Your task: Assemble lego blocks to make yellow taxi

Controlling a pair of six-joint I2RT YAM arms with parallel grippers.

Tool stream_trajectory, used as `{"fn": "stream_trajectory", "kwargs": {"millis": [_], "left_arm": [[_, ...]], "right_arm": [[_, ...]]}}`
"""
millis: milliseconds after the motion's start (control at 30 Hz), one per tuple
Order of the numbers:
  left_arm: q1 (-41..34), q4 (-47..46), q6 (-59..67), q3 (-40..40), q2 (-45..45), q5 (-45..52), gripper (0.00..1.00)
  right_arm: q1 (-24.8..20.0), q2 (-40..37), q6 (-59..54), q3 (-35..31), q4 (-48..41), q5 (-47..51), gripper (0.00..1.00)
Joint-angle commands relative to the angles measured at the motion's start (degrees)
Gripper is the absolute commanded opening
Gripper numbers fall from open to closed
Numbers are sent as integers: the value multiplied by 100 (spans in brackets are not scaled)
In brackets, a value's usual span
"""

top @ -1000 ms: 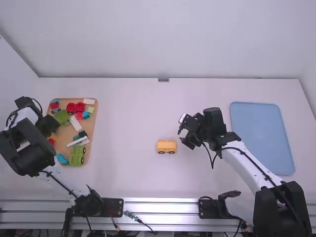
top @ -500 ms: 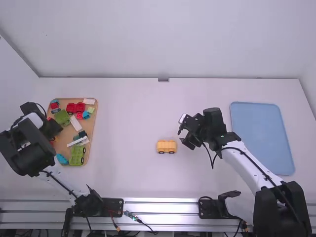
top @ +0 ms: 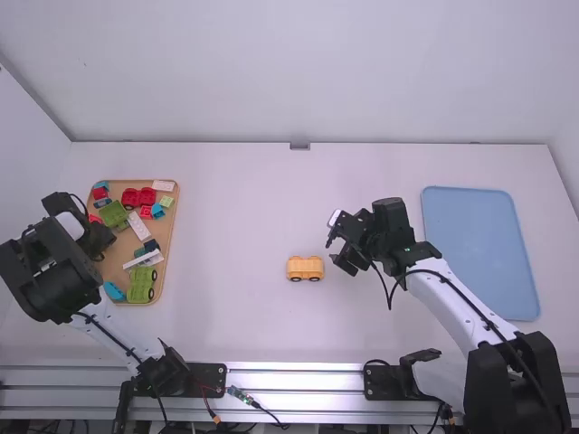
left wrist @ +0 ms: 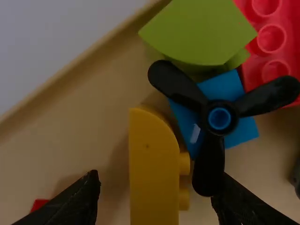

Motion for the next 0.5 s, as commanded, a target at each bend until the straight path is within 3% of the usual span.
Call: {"fn": "stream_trajectory", "kwargs": {"millis": [0, 333, 467], "left_arm": [[-4, 74, -39, -127, 33, 13, 62], [-7, 111, -20, -120, 33, 131, 45], [-4, 111, -20, -120, 33, 131, 21]], "right_arm": [[-4, -72, 20, 22, -31, -24, 99], [4, -72, 17, 22, -31, -11, 99], [-4, -72, 17, 22, -28, -11, 99]]}}
